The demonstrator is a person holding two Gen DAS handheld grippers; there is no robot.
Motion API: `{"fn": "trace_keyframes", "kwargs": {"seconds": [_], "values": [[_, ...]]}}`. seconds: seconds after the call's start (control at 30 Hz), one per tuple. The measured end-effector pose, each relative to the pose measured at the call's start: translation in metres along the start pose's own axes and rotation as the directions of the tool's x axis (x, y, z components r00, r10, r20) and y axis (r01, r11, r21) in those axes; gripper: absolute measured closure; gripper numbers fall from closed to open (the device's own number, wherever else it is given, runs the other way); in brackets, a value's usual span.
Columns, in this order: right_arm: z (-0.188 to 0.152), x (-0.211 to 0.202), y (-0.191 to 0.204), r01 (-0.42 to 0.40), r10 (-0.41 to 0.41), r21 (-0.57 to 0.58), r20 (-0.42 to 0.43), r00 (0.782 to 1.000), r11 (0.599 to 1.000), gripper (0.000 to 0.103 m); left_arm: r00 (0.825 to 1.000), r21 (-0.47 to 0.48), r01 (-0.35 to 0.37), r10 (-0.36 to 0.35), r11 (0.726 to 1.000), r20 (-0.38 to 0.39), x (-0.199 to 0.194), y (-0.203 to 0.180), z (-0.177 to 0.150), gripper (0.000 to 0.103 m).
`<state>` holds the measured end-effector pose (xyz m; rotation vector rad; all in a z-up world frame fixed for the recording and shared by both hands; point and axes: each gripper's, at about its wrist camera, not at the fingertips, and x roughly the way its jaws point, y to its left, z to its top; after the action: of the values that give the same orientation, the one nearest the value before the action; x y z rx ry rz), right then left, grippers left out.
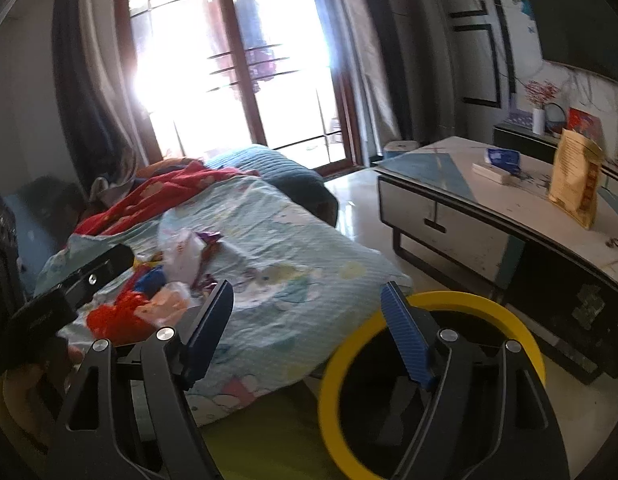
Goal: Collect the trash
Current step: 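Move the left tool back over the trash on the bed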
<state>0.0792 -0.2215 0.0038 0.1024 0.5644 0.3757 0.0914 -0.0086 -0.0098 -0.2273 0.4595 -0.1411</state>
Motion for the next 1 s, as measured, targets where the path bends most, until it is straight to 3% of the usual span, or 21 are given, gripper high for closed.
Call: {"fn": "trace_keyframes", "kwargs": {"seconds": [0.53,1.0], "values": [[0.002,0.031,0.060,-0.114,0.109,-0.090,-0.053,0.993,0.989,0.026,0.993,-0.080,-0.104,0.108,0.991,0.044,-0.025,0.064,0.023,0.011],[-0.015,0.076,0.110,-0.198,0.162,-0.201,-0.181,0.970,0.959,0.026,0.983,-0.118,-0.180,0.174,0.977,-0.058,-0.042,0.132,-0.001,0.011]]}}
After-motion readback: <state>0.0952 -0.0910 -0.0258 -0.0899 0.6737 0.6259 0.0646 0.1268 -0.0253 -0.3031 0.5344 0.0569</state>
